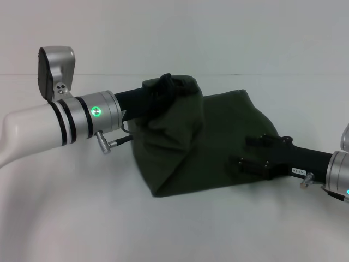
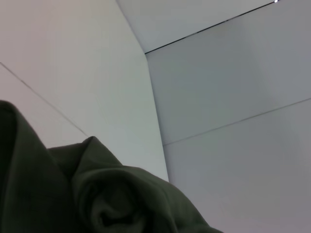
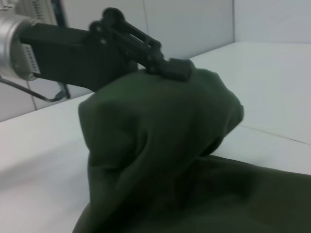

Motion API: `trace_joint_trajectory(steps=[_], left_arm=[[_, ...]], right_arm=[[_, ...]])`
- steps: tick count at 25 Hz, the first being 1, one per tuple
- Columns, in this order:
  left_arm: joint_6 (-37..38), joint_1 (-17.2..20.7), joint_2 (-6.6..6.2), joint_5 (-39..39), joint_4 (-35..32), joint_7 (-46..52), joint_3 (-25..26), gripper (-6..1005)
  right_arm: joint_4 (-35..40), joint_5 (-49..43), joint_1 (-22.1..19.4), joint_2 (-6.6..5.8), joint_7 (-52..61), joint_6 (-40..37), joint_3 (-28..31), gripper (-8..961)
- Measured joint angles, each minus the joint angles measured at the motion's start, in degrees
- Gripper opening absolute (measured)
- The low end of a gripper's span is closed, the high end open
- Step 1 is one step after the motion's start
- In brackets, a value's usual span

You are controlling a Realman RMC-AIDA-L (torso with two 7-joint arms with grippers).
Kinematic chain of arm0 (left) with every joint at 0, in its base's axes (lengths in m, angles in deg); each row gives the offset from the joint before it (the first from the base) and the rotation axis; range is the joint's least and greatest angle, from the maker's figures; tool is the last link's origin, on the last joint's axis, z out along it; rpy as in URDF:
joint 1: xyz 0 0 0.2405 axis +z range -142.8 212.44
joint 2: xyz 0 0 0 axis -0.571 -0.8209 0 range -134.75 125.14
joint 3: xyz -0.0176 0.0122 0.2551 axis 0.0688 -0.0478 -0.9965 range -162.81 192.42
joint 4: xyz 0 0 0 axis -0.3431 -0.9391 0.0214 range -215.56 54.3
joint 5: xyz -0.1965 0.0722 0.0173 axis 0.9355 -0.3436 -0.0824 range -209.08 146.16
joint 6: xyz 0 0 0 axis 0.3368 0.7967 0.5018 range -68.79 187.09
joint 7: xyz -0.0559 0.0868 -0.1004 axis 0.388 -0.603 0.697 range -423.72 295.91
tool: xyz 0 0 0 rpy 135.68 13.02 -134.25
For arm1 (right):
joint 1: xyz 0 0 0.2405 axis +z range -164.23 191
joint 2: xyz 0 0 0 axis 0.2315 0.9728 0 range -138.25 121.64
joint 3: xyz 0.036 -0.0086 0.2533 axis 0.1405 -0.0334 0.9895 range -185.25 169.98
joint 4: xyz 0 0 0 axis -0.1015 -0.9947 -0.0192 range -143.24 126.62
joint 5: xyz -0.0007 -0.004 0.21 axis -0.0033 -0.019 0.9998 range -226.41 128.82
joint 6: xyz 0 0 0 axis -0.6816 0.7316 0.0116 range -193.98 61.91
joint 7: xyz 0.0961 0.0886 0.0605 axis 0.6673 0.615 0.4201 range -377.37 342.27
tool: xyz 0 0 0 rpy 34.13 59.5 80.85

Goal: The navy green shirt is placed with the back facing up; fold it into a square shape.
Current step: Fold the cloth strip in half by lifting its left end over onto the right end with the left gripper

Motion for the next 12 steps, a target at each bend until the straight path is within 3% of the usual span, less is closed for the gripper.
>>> trace_joint_trajectory(steps=[12], left_arm=[[-2.65,-1.86,0.30,10.91,10.44,-10.97,0.07,170]], right_arm=[[-0.46,-0.01,-0.61,0.07,0.00,0.18,1.05,760]])
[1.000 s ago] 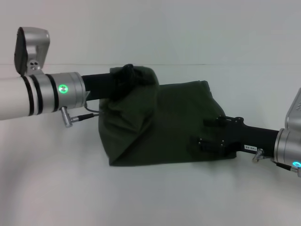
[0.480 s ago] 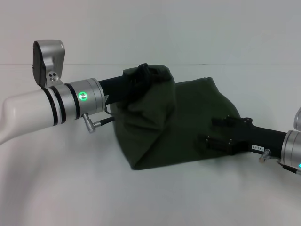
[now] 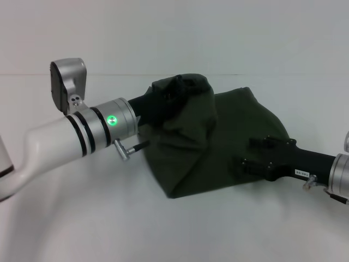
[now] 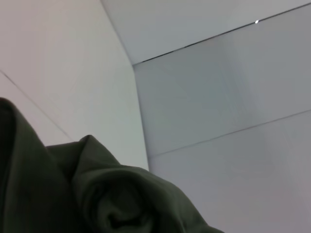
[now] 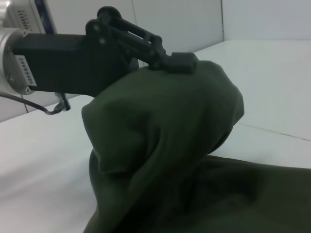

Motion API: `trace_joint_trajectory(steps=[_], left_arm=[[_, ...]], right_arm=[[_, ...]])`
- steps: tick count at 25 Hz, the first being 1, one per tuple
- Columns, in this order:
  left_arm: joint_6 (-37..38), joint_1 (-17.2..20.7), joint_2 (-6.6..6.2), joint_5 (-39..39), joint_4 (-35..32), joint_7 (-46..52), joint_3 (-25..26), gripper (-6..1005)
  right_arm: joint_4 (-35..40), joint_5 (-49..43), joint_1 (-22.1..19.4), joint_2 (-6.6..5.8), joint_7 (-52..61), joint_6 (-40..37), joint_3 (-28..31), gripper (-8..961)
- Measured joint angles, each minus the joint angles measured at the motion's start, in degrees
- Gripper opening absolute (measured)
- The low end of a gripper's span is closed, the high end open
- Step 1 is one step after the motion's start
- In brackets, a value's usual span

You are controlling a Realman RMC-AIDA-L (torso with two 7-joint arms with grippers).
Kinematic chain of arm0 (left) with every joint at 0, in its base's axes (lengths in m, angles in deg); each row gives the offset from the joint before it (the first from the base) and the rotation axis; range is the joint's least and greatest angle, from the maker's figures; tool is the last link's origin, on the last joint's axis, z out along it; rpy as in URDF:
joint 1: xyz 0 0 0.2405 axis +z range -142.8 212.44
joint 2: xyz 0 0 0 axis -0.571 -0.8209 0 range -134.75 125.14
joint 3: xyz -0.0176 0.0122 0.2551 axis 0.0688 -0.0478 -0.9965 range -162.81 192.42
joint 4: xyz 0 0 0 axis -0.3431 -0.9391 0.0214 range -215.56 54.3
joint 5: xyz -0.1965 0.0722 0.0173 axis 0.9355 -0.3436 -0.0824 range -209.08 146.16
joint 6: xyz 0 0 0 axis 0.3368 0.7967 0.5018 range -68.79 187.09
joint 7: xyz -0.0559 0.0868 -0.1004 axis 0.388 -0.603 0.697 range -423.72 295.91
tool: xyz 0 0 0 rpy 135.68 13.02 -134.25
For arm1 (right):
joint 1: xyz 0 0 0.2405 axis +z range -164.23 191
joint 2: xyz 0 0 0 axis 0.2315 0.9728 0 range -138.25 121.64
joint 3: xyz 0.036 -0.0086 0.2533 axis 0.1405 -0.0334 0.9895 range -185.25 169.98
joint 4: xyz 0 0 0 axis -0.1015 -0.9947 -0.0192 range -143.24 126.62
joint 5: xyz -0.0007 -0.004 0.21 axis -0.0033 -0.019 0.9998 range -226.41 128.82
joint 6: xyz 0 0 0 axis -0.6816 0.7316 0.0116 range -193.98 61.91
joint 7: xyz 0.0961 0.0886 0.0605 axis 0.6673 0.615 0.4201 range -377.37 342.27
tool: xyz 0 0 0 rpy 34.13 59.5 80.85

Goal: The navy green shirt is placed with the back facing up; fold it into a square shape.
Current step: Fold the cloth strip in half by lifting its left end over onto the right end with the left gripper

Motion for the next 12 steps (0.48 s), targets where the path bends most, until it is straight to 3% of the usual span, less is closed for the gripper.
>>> trace_joint_trajectory(steps=[5,9,12], left_arm=[[-0.08,-1.29,0.08,8.58,7.95,-12.73,0.47,195],[-0.76,-1.78,0.06,11.59,10.18,-15.90,0.55,214],[-0.56,-1.83,0.07,11.63,10.17,-15.84,0.56,330]], right_arm=[[-0.03,0.00,-0.83,0.04,0.00,-0.04,2.34,760],[-0.04,0.00,-2.18,-0.02,0.00,-0.33,5.22,760],[-0.07,0.00,-3.74,-0.08,0.29,-0.34,6.96,760]])
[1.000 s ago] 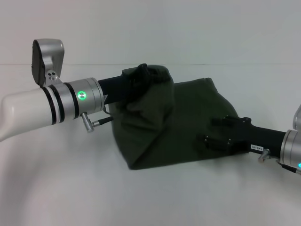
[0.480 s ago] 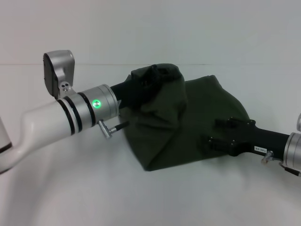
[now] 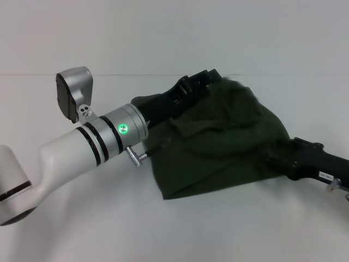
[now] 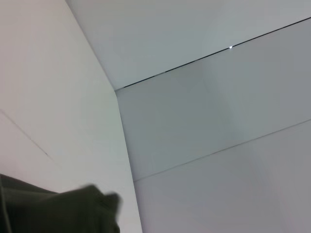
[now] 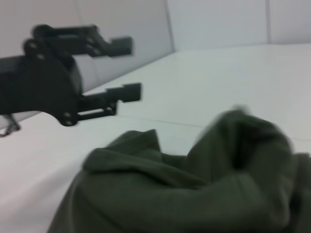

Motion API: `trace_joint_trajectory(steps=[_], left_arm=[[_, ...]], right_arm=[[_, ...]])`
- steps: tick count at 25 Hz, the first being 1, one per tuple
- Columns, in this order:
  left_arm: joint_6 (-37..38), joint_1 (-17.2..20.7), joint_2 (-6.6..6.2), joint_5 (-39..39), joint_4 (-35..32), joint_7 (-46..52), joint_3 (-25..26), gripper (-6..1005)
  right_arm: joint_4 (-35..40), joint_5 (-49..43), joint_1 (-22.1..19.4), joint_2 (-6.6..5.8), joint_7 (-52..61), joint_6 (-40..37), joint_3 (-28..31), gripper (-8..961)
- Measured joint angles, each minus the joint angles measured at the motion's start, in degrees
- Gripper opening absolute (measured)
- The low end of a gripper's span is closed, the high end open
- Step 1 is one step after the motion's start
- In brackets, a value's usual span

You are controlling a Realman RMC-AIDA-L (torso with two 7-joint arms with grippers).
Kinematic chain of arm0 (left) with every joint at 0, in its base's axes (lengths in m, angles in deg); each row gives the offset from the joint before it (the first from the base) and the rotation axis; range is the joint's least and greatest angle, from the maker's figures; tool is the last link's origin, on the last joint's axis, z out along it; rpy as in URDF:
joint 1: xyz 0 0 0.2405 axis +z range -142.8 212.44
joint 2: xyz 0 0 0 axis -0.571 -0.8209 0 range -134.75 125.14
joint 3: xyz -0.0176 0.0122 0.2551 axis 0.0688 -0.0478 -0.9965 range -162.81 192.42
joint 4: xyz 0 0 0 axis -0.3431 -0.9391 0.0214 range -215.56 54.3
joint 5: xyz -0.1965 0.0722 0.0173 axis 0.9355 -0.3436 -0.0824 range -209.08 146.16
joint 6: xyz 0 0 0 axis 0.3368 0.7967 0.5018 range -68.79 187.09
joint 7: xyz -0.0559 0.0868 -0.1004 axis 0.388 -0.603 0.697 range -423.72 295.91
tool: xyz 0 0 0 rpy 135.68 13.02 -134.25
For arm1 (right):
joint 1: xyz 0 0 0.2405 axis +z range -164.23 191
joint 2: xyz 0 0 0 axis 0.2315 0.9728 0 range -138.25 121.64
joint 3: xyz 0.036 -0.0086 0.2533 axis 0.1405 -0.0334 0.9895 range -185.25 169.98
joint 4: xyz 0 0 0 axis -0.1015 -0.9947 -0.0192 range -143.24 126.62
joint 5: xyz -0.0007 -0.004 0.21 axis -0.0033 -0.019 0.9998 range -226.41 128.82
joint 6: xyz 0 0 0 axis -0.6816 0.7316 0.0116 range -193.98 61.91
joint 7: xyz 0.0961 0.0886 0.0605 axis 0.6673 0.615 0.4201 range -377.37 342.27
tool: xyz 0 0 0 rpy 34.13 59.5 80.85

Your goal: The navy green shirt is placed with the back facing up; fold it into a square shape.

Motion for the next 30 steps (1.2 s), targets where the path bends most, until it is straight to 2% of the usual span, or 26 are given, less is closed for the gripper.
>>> trace_joint_trajectory(steps=[6,11,12,13,15,18,19,20,21,25,30], left_arm=[[3.89,0.72,-0.14,0.02,-1.22,-0.01,-0.17,589],[9.37,2.84,-0.53,-0.87,-4.21,0.36,-1.11,812],[14.28,6.01,-0.73,-1.36,-9.16,0.37,-4.62,855],[15.32,6.89,-0.82,-1.42,-10.39,0.37,-5.70,898],[17.47,9.84,-1.42,-1.48,-13.59,0.34,-9.10,908],[20.26,14.48,-3.65,-1.54,-16.02,-0.32,-14.41,923],[20.26,14.48,-3.65,-1.54,-16.02,-0.32,-14.41,928],[22.75,18.09,-5.70,-1.56,-16.35,-2.43,-16.79,933],[23.29,18.78,-6.12,-1.55,-16.43,-3.08,-17.05,933],[26.44,23.39,-7.86,-2.07,-17.68,-9.97,-17.24,934],[27.39,25.70,-7.52,-6.14,-19.76,-16.12,-16.43,934]], right_arm=[[-0.05,0.00,-4.50,-0.18,0.73,-0.40,4.85,761],[0.30,-0.36,-5.70,-0.91,7.69,-3.78,7.74,760],[0.50,-0.45,-5.64,-1.30,9.69,-5.17,7.76,760],[0.80,-0.47,-5.49,-1.91,11.82,-6.65,7.78,760],[1.94,-0.92,-4.94,-3.19,16.53,-10.53,7.52,761],[5.59,-3.31,-3.11,-5.27,24.91,-15.76,7.13,761],[7.39,-4.71,-2.22,-6.00,27.93,-17.23,7.11,761],[9.18,-6.14,-1.21,-6.42,30.53,-18.40,7.03,761],[10.73,-7.36,-0.24,-6.77,32.54,-19.25,6.97,761],[18.44,-15.45,5.98,-7.16,37.53,-21.24,5.69,761],[24.45,-24.07,13.58,-6.07,37.41,-21.77,1.94,760]])
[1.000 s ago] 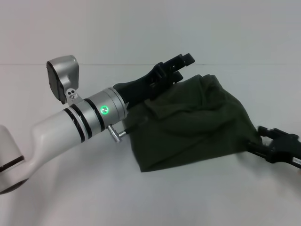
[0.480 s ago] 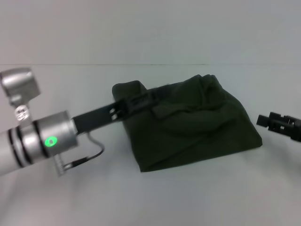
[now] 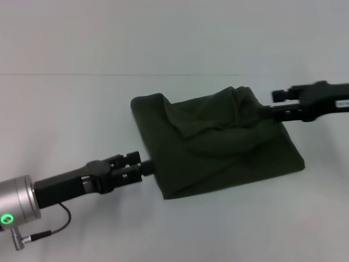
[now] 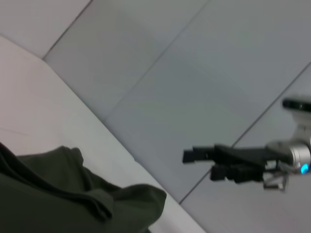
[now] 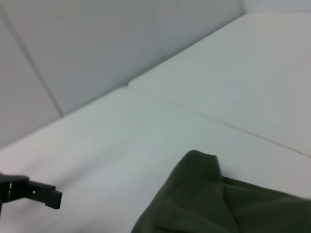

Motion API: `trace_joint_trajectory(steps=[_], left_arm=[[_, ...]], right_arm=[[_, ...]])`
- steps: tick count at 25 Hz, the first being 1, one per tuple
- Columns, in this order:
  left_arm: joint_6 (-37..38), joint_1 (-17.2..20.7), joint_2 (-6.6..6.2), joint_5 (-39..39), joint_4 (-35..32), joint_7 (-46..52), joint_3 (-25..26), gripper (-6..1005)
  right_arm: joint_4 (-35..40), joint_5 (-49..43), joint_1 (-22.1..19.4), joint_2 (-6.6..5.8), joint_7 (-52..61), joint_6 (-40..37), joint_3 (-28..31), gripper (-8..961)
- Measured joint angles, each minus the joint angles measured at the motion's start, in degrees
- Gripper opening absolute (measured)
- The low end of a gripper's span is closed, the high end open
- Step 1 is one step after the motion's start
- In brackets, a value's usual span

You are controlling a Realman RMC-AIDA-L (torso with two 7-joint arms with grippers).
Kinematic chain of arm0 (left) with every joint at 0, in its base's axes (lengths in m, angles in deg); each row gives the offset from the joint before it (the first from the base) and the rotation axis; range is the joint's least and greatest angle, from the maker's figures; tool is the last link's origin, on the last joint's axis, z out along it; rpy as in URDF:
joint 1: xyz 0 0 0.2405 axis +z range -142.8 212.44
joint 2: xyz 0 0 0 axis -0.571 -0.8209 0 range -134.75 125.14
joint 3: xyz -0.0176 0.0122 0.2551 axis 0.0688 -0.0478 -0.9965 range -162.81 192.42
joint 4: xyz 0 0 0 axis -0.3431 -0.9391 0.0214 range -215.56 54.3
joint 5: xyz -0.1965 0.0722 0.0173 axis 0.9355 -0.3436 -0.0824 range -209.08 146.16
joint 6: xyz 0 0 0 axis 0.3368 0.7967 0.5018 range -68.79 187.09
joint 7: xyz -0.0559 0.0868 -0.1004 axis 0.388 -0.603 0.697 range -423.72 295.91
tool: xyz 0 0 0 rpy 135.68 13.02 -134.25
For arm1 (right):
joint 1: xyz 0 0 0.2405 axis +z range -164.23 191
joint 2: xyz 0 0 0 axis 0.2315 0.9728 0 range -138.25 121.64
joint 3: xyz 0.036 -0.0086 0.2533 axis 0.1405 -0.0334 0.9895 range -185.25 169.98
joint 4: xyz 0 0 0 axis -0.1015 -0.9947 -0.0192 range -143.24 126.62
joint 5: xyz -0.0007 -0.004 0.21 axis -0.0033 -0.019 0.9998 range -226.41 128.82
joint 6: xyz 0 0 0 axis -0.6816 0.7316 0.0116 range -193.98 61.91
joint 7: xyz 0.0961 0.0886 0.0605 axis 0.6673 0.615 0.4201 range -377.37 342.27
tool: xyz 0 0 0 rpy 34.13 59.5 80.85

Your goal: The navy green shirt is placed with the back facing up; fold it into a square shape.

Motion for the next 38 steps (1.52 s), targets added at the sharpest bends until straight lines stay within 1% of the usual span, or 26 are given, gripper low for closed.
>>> trace_joint_trajectory(steps=[3,6,8,11,13,14,23,33,38], left_arm=[[-0.36,0.08,0.56,-1.69,-0.27,-1.24,-0.12,934],[-0.50,-0.07,0.78,-2.24,-0.25,-2.43,-0.10,934],[-0.66,0.09,0.85,-2.27,-0.27,-3.17,0.00,934],[-1.14,0.25,0.86,-2.28,-0.32,-3.76,0.04,934],[-1.65,0.24,0.87,-2.29,-0.33,-4.14,0.04,934],[-1.93,0.23,0.89,-2.30,-0.30,-4.40,0.04,934],[-3.69,0.30,1.25,-2.35,-0.06,-5.79,-0.14,934],[-3.98,0.41,1.44,-2.36,-0.06,-5.98,-0.39,934],[-3.98,0.45,1.51,-2.35,-0.08,-5.99,-0.44,934]], right_arm=[[1.82,-3.34,2.97,0.96,-1.34,2.45,-3.86,760],[2.70,-6.01,4.48,2.08,-2.94,6.07,-7.86,761],[3.78,-7.00,4.54,3.07,-3.79,7.84,-10.11,761],[5.98,-8.50,3.87,5.08,-5.53,10.50,-12.39,760],[6.47,-9.65,3.73,6.01,-6.40,12.22,-13.82,760],[6.45,-9.94,3.66,6.19,-6.46,13.43,-15.09,760],[3.32,-9.73,3.30,6.53,-5.21,23.34,-25.62,761],[1.82,-8.14,3.25,6.64,-4.74,31.44,-32.68,760],[0.78,-7.52,3.44,6.67,-4.25,34.20,-35.38,736]])
